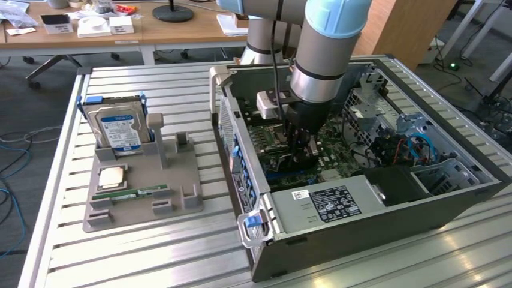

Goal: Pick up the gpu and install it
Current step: 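Insert the gpu into the slot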

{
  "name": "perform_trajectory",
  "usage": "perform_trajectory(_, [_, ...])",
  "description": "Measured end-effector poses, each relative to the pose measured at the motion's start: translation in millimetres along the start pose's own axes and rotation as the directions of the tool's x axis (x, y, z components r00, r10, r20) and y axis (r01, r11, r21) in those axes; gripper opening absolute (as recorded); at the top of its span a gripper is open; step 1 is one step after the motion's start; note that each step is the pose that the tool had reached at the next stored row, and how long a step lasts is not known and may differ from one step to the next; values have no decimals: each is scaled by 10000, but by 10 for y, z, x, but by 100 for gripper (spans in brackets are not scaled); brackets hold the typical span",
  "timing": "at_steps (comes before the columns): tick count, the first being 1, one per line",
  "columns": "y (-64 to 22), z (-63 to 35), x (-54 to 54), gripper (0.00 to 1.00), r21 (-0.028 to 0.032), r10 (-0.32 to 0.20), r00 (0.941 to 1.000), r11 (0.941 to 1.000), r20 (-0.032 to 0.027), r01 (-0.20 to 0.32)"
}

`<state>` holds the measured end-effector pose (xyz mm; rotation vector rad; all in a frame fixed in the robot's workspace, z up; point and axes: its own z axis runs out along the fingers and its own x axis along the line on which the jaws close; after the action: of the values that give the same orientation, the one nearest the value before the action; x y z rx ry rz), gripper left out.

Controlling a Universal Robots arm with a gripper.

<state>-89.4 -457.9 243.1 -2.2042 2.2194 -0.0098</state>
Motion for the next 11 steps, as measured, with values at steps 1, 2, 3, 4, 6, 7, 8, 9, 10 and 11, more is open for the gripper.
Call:
perform_trajectory(1, [0,0,0,26,0,0,10000,10000,0,0])
perform_trajectory(2, [0,0,0,26,0,0,10000,10000,0,0])
perform_trajectory(3, [0,0,0,26,0,1,10000,10000,0,-1])
perform_trajectory(4, [0,0,0,26,0,0,10000,10000,0,0])
perform_trajectory(6, [0,0,0,26,0,0,10000,10000,0,0])
perform_trajectory(7, [0,0,0,26,-1,0,10000,10000,0,0])
perform_trajectory(8, [0,0,0,26,0,0,10000,10000,0,0])
perform_trajectory(9, [0,0,0,26,0,0,10000,10000,0,0])
perform_trajectory(10, [0,0,0,26,0,0,10000,10000,0,0])
perform_trajectory(11, [0,0,0,26,0,0,10000,10000,0,0])
